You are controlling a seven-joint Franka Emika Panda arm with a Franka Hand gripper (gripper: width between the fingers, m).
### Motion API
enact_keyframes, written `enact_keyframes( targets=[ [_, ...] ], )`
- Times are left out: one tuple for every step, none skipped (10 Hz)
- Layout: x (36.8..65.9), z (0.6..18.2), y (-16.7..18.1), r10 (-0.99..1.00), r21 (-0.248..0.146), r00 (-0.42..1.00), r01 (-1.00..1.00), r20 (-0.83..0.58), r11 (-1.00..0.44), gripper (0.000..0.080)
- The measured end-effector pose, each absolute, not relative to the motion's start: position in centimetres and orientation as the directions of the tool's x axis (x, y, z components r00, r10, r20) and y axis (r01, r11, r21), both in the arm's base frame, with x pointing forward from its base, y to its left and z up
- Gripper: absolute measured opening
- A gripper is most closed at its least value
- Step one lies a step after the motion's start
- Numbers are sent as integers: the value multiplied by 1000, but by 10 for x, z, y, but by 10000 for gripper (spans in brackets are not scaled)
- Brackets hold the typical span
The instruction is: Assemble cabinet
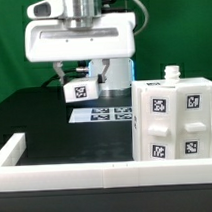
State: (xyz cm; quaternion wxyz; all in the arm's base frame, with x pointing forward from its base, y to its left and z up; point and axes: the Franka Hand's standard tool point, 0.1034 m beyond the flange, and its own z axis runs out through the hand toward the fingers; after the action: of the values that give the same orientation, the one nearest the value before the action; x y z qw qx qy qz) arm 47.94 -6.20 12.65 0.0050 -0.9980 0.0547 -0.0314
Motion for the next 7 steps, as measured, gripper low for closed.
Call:
enact_keyframes(
  targets=[
    [499,144,-40,-151,-28,987,-150,56,-988,557],
    [512,155,-25,-188,-32,981,-186,47,-982,558],
    [530,167,-8,-232,-33,972,-231,29,-972,558],
    [549,178,3,-233,-30,972,-233,16,-972,558],
    [547,172,-2,-224,-29,974,-223,28,-974,558],
    [545,170,-2,-225,-28,974,-224,21,-974,558],
    [545,170,-1,-223,-27,975,-223,21,-974,558]
  ],
)
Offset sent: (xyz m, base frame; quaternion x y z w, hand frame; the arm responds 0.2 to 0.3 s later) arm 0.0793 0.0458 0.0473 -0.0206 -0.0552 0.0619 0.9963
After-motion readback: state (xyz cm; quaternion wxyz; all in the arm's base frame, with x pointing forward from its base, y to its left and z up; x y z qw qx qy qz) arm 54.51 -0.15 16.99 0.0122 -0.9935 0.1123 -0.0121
